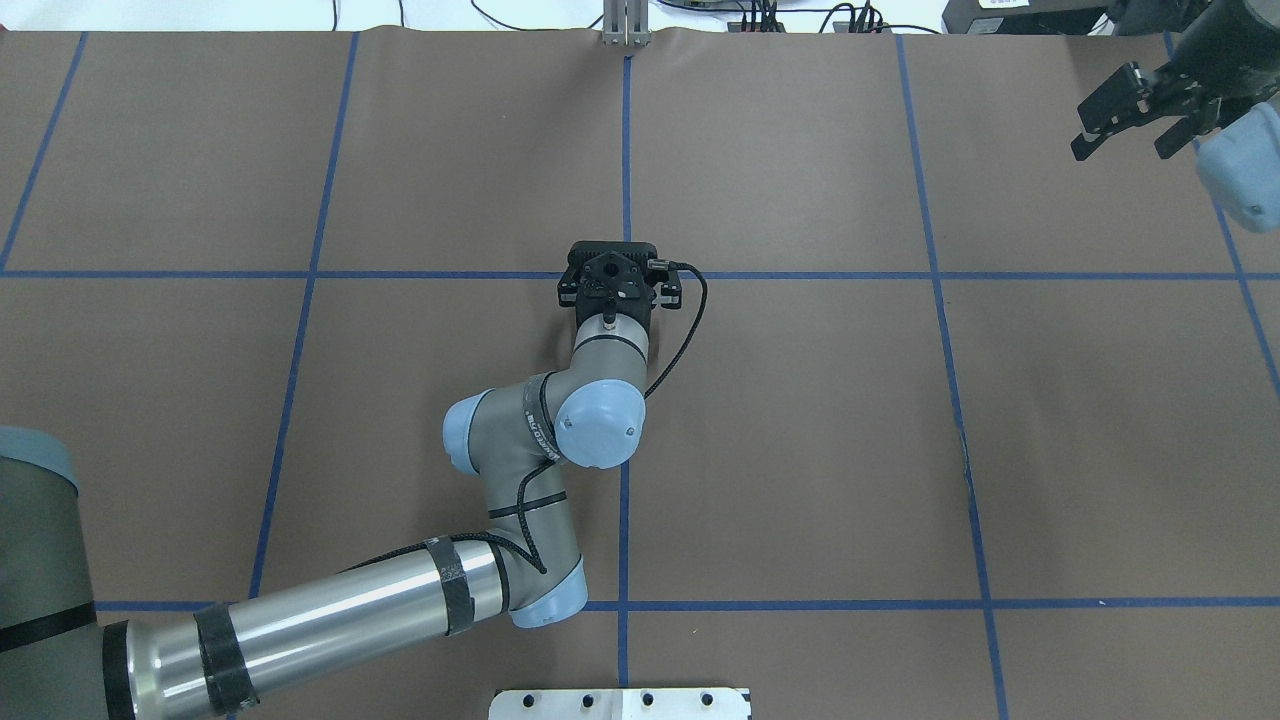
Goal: Place and press bell with both arms
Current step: 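Lower the bell onto the grid centre and open the left gripper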
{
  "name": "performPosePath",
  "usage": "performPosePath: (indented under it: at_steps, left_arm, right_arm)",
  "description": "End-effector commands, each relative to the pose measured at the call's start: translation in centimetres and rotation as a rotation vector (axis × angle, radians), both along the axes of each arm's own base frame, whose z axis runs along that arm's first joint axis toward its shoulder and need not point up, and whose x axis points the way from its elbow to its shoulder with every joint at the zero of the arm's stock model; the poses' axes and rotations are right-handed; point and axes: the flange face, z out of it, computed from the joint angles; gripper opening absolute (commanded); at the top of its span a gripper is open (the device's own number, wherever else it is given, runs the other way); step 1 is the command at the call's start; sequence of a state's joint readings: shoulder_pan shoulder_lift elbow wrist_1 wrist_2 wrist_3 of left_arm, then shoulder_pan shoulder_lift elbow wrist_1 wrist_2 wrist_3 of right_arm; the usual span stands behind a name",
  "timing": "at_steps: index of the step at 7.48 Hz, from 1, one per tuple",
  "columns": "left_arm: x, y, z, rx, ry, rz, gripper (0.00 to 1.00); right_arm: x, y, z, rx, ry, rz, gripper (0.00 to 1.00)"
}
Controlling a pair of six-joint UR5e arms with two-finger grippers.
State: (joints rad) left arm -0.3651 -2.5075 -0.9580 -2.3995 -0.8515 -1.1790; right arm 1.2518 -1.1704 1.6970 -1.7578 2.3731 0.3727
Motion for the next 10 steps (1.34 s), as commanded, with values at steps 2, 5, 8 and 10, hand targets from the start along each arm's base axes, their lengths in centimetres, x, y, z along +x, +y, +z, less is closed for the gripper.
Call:
performPosePath:
  at_steps: [2, 5, 8, 10]
  left_arm:
    - [0.2, 0.3, -0.3, -0.015, 0.015, 0.040, 0.78]
    - [-1.4, -0.2, -3.1, 0.009, 0.063, 0.028, 1.00]
    - [-5.1, -4.0, -5.0, 0.017, 0.052, 0.103, 1.00]
    - [-9.9, -10.3, -1.0, -0.084, -0.030, 0.198, 1.00]
  right_arm:
    - [0.0, 0.0, -0.1, 0.002, -0.001, 0.000, 0.98]
    - [-0.7, -0.8, -2.5, 0.001, -0.013, 0.025, 0.98]
    - [-3.1, -2.4, -4.0, -0.003, -0.007, 0.014, 0.96]
    - [-6.3, -2.8, -5.6, -0.002, 0.008, 0.003, 0.42]
